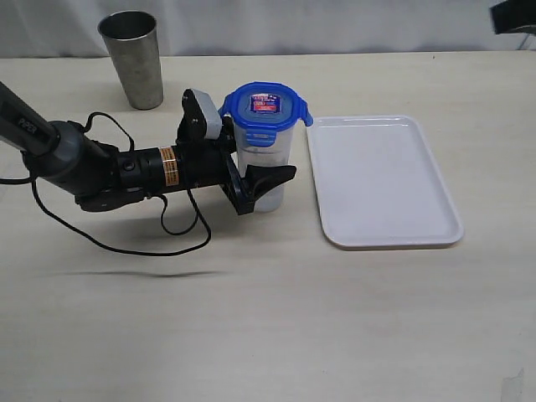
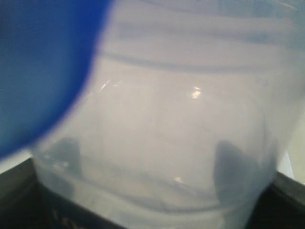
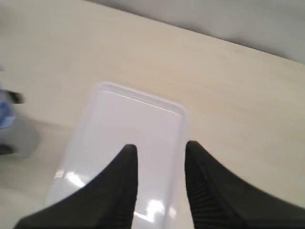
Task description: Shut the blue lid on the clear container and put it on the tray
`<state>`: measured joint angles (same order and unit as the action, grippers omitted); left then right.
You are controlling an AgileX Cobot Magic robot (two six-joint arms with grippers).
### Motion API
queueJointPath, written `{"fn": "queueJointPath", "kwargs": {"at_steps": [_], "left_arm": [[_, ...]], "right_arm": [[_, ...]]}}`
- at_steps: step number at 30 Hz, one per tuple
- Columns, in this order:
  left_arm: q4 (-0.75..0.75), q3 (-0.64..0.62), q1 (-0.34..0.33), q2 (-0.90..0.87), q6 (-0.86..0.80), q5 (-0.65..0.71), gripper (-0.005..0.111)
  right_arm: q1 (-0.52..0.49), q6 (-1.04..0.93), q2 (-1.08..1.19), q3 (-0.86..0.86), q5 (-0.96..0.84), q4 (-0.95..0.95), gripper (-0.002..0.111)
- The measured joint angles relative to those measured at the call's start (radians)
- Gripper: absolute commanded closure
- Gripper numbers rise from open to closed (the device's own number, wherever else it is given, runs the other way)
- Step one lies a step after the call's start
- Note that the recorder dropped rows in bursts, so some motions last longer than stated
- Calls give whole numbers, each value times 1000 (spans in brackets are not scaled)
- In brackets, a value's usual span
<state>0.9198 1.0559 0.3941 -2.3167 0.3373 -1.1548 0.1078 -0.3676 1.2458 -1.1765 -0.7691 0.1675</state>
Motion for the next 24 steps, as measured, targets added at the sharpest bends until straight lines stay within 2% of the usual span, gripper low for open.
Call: {"fn": "queueJointPath", "kwargs": {"at_steps": [3, 5, 7, 10, 15, 17, 20, 24], "left_arm": [[0, 0, 0, 0, 0, 0, 107], [0, 0, 0, 0, 0, 0, 107], [0, 0, 0, 0, 0, 0, 107], [0, 0, 0, 0, 0, 0, 107], [0, 0, 0, 0, 2, 0, 107], [0, 0, 0, 0, 2, 0, 107], [0, 0, 0, 0, 2, 0, 107], [0, 0, 0, 0, 2, 0, 107]], "right_arm": [[55, -326, 5, -6, -8, 291, 68], [111, -401, 5, -12, -1, 368, 67], [174, -411, 11, -12, 10, 362, 67], [302, -365, 38, -12, 35, 236, 67], [521, -130, 132, -12, 74, -144, 67], [577, -65, 175, -17, 75, -254, 64], [627, -15, 244, -54, 72, -331, 61], [637, 6, 333, -118, 44, -365, 61]]}}
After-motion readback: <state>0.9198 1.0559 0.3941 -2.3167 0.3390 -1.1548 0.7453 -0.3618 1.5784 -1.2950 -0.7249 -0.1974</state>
